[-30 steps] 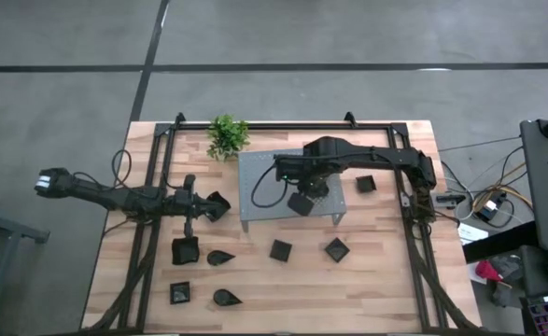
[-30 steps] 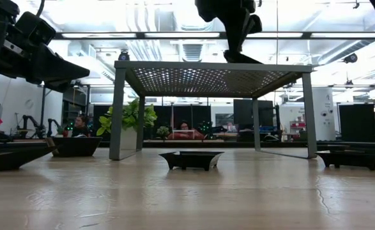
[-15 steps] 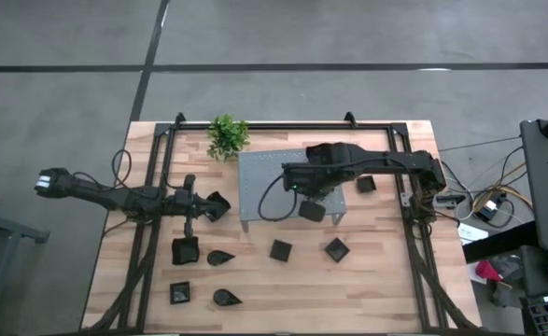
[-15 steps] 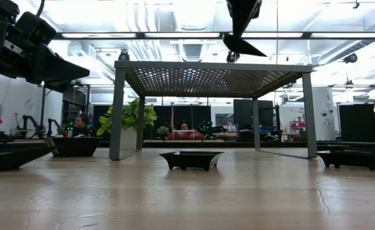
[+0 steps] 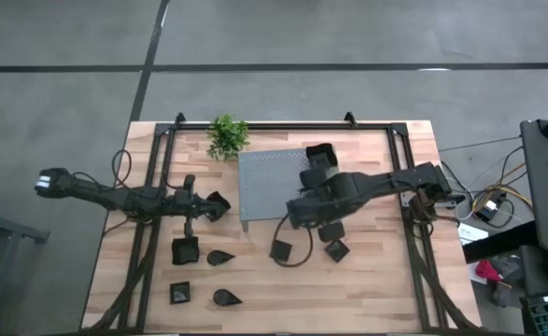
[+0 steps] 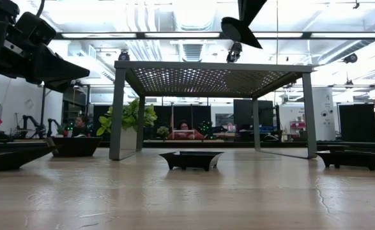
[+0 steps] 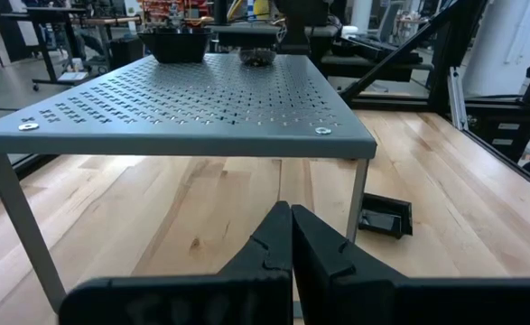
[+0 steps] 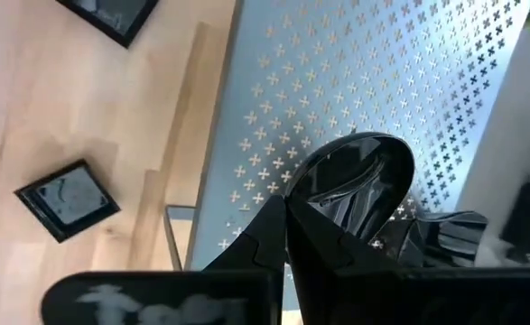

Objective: Pick & Place Mini shaped plates
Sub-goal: Stack the black drop-shaped plate on top of the black drop-shaped plate on the shelf

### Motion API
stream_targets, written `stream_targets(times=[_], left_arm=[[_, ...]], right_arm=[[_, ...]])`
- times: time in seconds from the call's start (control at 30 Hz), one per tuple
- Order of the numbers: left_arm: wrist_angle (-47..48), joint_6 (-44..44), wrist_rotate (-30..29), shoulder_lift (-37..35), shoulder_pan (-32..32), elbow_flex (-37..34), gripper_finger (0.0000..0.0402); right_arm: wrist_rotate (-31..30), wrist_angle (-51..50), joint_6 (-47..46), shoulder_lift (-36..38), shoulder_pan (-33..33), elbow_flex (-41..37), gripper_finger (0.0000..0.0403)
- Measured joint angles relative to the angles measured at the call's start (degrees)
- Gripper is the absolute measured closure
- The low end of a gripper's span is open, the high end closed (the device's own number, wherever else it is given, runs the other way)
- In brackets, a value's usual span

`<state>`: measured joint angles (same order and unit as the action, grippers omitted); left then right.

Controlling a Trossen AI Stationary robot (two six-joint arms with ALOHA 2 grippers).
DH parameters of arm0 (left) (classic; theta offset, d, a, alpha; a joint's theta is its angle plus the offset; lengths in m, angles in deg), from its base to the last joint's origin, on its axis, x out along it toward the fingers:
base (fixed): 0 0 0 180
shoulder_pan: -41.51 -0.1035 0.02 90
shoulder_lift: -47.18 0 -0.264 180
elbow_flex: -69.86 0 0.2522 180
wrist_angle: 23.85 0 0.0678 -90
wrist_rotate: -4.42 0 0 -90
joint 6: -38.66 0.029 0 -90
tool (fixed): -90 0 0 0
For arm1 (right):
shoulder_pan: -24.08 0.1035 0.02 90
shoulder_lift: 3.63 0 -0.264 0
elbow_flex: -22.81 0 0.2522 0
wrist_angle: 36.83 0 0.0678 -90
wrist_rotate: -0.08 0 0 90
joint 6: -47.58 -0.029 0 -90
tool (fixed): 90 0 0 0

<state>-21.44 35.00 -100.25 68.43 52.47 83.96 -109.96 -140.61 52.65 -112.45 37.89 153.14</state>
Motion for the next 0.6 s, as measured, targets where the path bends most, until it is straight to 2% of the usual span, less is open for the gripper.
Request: stream_targets(times=[0.13,0.6], left_arm=[[0.0,0.0,0.0,0.0,0.0,0.0,0.0401],[0.1,0.0,0.0,0.0,0.0,0.0,0.0401]], right_arm=[[-2.9,0.1,-1.2,0.0,2.5,-1.3,0.0394],[-5.9,0.9,18.1,0.0,18.2,-9.1,0.0394]])
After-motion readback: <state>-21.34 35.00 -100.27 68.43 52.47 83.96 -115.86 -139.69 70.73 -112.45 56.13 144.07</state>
